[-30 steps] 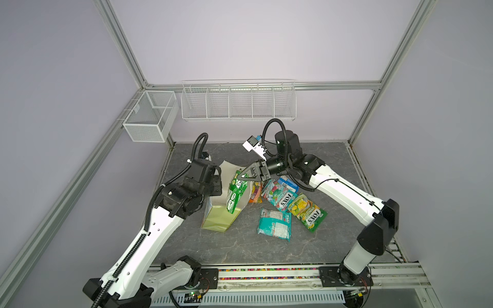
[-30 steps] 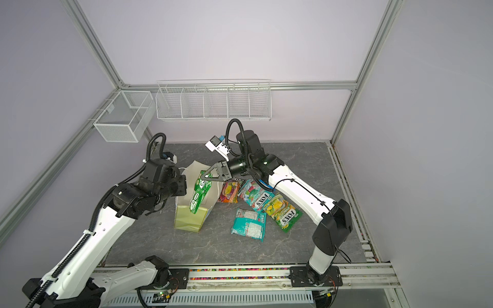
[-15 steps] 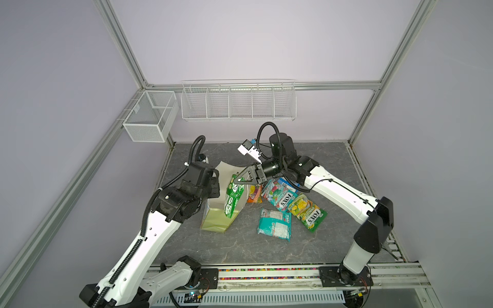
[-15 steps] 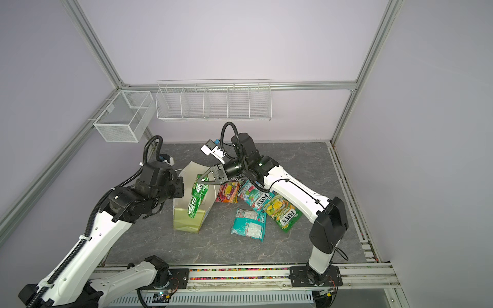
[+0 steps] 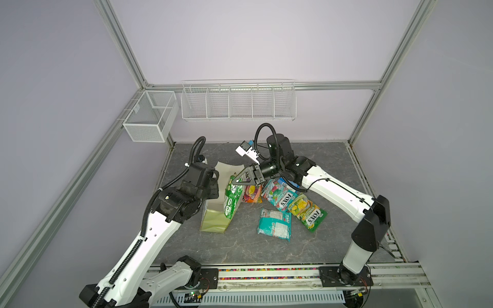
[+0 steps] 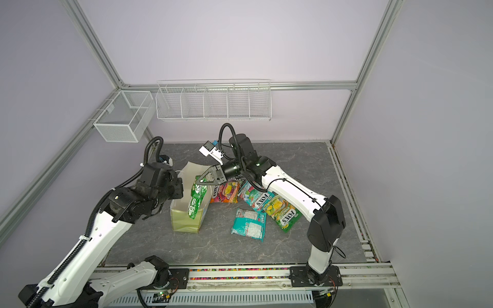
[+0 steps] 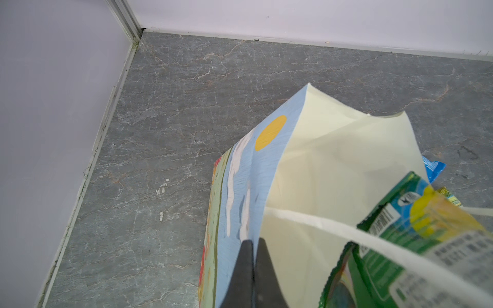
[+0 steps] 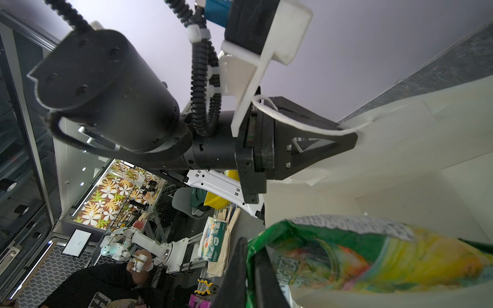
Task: Place the snacks into the paper bag
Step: Place the snack in the paper bag.
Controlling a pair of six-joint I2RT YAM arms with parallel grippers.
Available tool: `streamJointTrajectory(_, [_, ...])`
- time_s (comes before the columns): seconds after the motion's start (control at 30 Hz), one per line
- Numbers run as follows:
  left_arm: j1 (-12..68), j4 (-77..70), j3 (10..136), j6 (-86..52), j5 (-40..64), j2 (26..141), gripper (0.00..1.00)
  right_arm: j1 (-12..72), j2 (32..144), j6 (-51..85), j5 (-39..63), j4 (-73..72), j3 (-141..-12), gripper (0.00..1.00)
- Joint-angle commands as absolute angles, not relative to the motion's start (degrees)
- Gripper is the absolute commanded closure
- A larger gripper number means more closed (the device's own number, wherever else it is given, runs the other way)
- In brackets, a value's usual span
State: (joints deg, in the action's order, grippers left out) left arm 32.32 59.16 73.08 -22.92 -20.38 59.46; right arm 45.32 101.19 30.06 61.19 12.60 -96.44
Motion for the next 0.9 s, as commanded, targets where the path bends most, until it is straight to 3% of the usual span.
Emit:
streamJointTrajectory(0.0, [32.6, 61.5, 75.3, -22.8, -21.9, 59.4, 1.0, 45.8, 101.4, 30.1, 62.8, 11.3, -98.1, 0.89])
streamJointTrajectory(0.87, [32.6, 61.1, 75.3, -22.6, -22.0, 60.7, 1.0, 45.9, 102.0, 29.5, 60.9, 12.6, -97.6, 0.88])
